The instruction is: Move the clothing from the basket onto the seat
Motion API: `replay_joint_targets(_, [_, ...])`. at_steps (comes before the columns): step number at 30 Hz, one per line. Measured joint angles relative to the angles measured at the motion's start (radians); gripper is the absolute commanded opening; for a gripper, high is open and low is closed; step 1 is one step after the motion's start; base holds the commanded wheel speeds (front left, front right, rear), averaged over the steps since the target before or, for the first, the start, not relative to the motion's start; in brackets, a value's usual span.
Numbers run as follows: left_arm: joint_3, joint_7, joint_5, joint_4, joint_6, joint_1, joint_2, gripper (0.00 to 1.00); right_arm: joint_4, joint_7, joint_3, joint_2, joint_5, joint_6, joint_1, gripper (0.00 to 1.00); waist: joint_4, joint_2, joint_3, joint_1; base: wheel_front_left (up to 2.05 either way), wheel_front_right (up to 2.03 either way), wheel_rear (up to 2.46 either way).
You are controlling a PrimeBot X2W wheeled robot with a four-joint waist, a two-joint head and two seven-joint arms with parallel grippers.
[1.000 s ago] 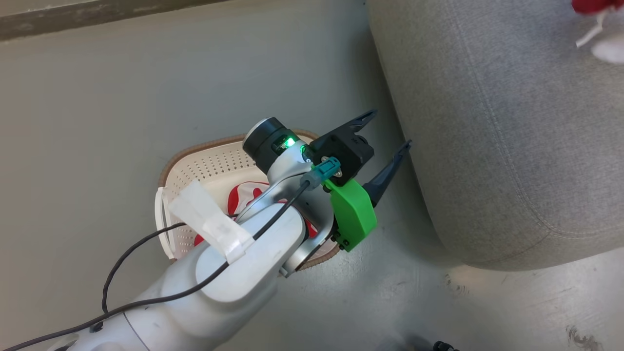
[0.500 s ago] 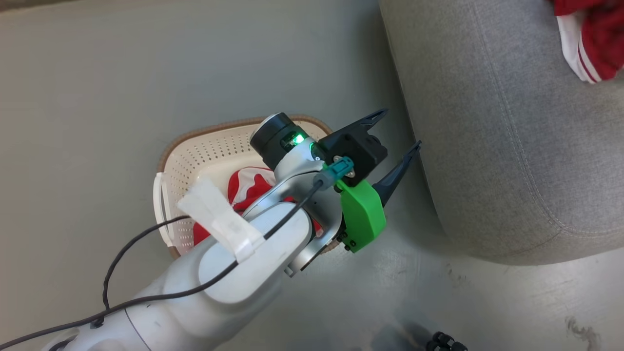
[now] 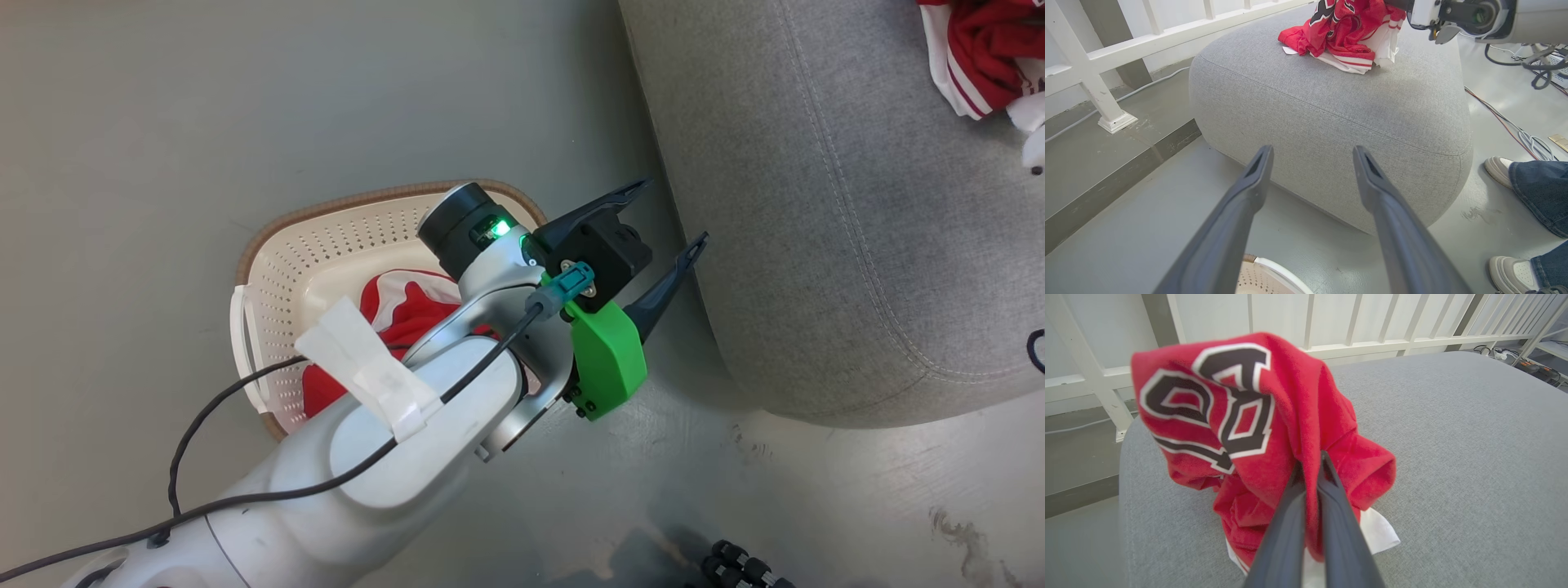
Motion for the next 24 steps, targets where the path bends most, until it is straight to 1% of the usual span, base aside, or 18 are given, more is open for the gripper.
replay_joint_targets(1, [0.0, 0.0, 0.0, 0.0, 0.0, 0.0, 0.001, 1.0, 0.004, 0.0, 0.003, 0.002, -0.001, 0.007, 0.0, 0.41, -0.001, 0.0, 0.0, 0.0, 0.0, 0.0, 0.0])
replay_joint_targets(2, [0.001, 0.0, 0.0, 0.0, 0.0, 0.0, 0.001, 1.0, 0.008, -0.001, 0.009, 0.005, -0.003, 0.013, 0.0, 0.83, -0.001, 0.0, 0.001, 0.0, 0.0, 0.0, 0.0])
replay_joint_targets(3, [0.001, 0.0, 0.0, 0.0, 0.0, 0.0, 0.002, 1.0, 0.011, -0.001, 0.013, 0.009, -0.003, 0.017, 0.001, 1.0, -0.002, 0.0, 0.001, 0.0, 0.0, 0.0, 0.0])
replay_joint_targets(7, [0.006, -0.003, 0.0, 0.004, 0.0, 0.0, 0.011, 1.0, 0.023, -0.005, 0.025, 0.026, -0.004, 0.04, 0.008, 1.0, -0.007, 0.0, -0.002, 0.0, 0.0, 0.0, 0.0])
replay_joint_targets(13, [0.014, -0.015, -0.001, 0.014, 0.0, 0.0, 0.023, 1.0, 0.033, -0.006, 0.033, 0.038, -0.005, 0.06, 0.019, 1.0, -0.019, 0.0, -0.012, 0.0, 0.0, 0.0, 0.0])
replay_joint_targets(17, [0.027, -0.027, -0.004, 0.022, 0.0, 0.001, 0.026, 1.0, -0.005, -0.006, 0.031, 0.04, -0.006, 0.075, 0.033, 1.0, -0.03, 0.0, -0.022, 0.0, 0.0, 0.0, 0.0])
replay_joint_targets(24, [0.039, -0.046, -0.013, 0.029, 0.001, 0.004, 0.032, 1.0, -0.07, -0.006, 0.03, 0.047, -0.017, 0.097, 0.106, 1.0, -0.049, 0.0, -0.051, 0.0, 0.0, 0.0, 0.0])
